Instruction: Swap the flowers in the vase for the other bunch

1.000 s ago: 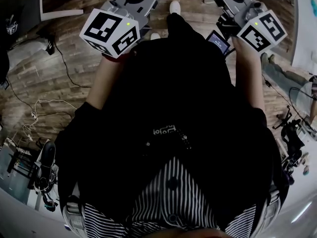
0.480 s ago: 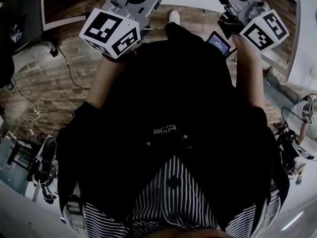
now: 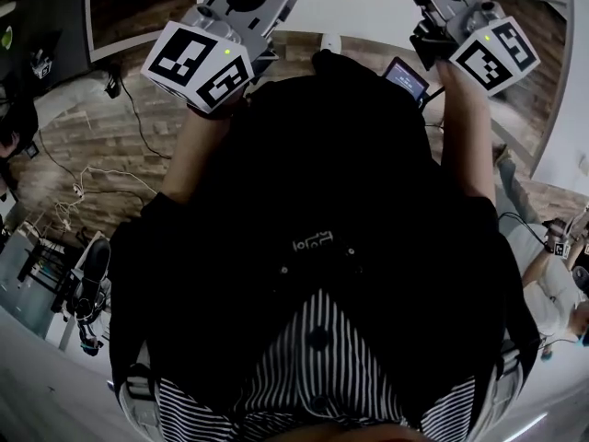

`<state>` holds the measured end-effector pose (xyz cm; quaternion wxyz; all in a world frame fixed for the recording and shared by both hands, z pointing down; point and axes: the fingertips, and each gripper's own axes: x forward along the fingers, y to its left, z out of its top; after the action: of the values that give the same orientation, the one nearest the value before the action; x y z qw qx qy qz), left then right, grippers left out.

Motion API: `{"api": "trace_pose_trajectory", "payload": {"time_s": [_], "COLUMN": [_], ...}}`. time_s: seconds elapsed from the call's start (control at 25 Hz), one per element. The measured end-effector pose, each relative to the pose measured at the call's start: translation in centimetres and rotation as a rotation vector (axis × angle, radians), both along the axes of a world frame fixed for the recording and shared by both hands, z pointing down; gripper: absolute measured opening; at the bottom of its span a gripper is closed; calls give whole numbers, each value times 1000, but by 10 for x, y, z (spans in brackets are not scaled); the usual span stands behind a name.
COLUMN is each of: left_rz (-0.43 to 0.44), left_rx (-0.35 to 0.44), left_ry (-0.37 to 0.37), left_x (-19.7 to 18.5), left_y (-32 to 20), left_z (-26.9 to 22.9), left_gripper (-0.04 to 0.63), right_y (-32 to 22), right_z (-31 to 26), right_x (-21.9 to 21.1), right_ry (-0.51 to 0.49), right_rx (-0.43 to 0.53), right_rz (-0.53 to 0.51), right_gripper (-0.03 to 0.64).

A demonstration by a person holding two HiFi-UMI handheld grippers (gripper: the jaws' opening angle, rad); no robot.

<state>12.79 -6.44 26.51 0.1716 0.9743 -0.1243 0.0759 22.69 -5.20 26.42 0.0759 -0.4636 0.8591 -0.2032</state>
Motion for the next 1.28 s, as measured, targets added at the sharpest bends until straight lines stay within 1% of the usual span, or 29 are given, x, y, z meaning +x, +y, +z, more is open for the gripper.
{"api": "trace_pose_trajectory", "payload": {"time_s": [0.16,0.4,0.52,0.64,0.72,0.92,1.08,1.28], "left_rz": [-22,-84,-86,-84,-80,-80,-44,73], "left_rx": [-24,-56,-71,-100,-101,-101,-108,-86], "left_ry": [-9,-45,-67,-69,-72,-74,-56,-56], "left_x": [16,9,8,9,8,4,16,38], "left_y": [-16,-24,-23,-21,-24,-62,-72,-67], "left_z": [5,23,36,49,51,43,41,42], "left_gripper": [6,6,6,6,6,6,6,6], "right_y": [-15,-22,-24,-21,-23,-53,-57,-55], "right_z": [11,35,48,59,62,55,55,57], "right_x": [25,38,43,47,47,48,52,56], "right_ry": [-25,-11,-15,-16,-8,-5,10,14], "right_rx": [-13,-48,-63,-82,-83,-94,-101,-112], "right_rz": [-12,-31,-25,-23,-29,-20,9,67], "right_gripper": [3,3,3,3,3,3,3,3]}}
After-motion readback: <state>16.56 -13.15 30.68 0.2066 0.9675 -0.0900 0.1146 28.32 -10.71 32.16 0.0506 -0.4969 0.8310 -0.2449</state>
